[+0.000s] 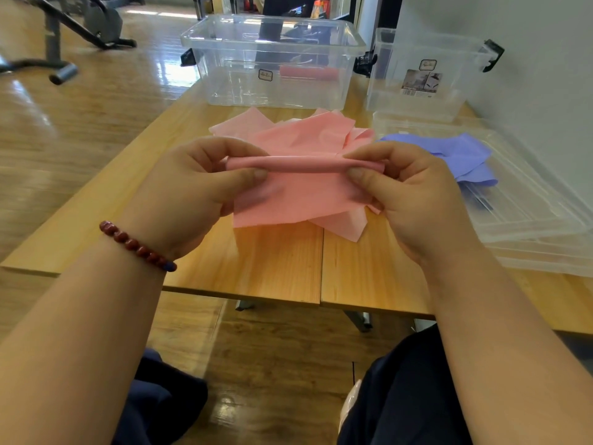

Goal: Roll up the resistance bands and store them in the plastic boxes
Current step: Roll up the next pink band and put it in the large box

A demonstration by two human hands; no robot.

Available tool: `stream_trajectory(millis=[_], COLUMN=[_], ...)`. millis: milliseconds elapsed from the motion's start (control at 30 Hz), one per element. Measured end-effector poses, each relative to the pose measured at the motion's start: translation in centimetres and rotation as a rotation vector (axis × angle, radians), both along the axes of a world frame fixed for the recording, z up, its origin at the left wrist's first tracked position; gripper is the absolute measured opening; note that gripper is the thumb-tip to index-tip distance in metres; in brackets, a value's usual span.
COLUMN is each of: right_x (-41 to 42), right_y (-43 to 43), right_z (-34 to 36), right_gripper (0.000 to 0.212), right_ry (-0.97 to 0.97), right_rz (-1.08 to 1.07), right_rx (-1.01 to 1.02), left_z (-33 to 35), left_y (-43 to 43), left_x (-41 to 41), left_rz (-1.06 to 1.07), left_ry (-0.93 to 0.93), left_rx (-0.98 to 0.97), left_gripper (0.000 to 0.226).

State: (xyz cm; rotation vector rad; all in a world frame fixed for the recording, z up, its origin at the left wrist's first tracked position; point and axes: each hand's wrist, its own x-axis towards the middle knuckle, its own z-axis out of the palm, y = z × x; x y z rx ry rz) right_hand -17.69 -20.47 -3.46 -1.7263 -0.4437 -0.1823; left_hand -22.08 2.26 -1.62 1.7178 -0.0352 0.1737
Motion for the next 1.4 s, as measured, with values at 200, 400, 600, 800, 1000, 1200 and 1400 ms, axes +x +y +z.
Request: stream_trajectory(millis=[200,400,600,800,1000,1200,1400], right_x=[0.04,-0.19,-0.09,-0.39,-0.26,-0.36,-0.11], right_y=[0.07,0.2,0.24,0.21,0.17,0.22,0.29], right_z=[-0.12,0.09,0.02,0.21,0.21,0.19,0.01], right_gripper=[0.019,0.035,0.04,0.022,0.025,0.024,0.025], right_ry=[-0.017,-0.014,-0.016,-0.015,-0.036,-0.083,-0.092], right_rz=[-0.007,0.028,-0.016,-0.004,-0.015,-0.041,-0.044], right_rx=[-0.032,0.112,0.082,0.035,0.027,-0.037,0.001], left_z=[0.42,0.51,0.36,0.17,0.08,0.19,0.28], left_y=[-0.34,-0.18,0.19,-0.28,-0.31,-0.36,-0.46], left_x=[-0.29,-0.36,-0.29,-0.19,-0.18,-0.22,-0.3], left_rz=[-0.03,-0.062,-0.124,-0.033,-0.035,-0.035,-0.035], left_ry=[0.012,0.026,0.057,0.002,0.031,0.043,0.044], left_rx=[-0.096,-0.142,-0.199,-0.132,-0.085,-0.107,-0.05], left_gripper=[0.021,0.039,0.021,0.014,0.031,0.019,0.028])
